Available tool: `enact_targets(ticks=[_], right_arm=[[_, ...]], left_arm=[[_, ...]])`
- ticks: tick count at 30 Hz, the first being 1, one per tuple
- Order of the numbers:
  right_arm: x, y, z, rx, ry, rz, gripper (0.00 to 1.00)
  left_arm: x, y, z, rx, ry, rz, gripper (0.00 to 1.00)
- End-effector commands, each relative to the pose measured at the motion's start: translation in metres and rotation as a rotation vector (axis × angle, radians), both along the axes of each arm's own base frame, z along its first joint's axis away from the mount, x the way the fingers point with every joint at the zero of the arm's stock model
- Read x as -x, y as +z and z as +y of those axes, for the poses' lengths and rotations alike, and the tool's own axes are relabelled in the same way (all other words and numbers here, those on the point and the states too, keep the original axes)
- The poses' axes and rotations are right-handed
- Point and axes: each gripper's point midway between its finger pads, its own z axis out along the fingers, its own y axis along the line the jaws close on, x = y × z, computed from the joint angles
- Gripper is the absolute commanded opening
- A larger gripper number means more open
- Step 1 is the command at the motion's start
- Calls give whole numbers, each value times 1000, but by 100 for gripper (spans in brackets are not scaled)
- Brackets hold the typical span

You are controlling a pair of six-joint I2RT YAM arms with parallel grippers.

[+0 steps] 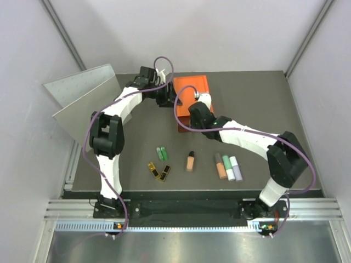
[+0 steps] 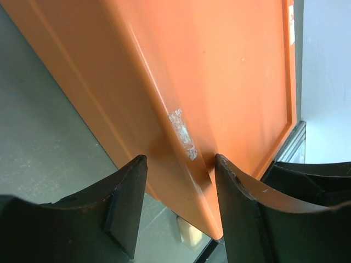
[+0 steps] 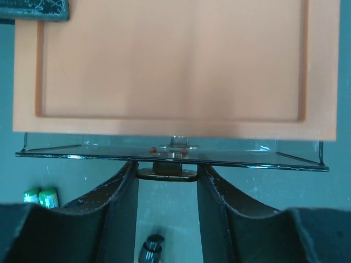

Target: Organize the makeup

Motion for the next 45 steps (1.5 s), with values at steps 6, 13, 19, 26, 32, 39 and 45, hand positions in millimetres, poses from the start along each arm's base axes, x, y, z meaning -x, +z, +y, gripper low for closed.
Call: enact_targets(ticks=[6, 13, 19, 26, 32, 39, 45], right_arm=[[23, 21, -9, -52, -25, -23, 0], [47, 24, -7, -65, -6, -13, 0], [73, 22, -10, -70, 6, 6, 0], [93, 15, -13, -56, 10, 29, 0], [109, 12, -7, -55, 36, 48, 0], [123, 4, -11, -8, 27, 82, 0], [129, -5, -12, 0, 42, 99, 2]], left_arm=[[-9, 1, 0, -21, 17, -21, 57], [-8, -5, 3, -39, 33, -4, 58], [-7, -8, 4, -49, 36, 3, 58], [-5, -11, 7, -68, 36, 8, 59], [-2, -14, 9, -79, 35, 18, 59], [0, -16, 10, -85, 42, 28, 59], [2, -20, 12, -94, 39, 35, 60]])
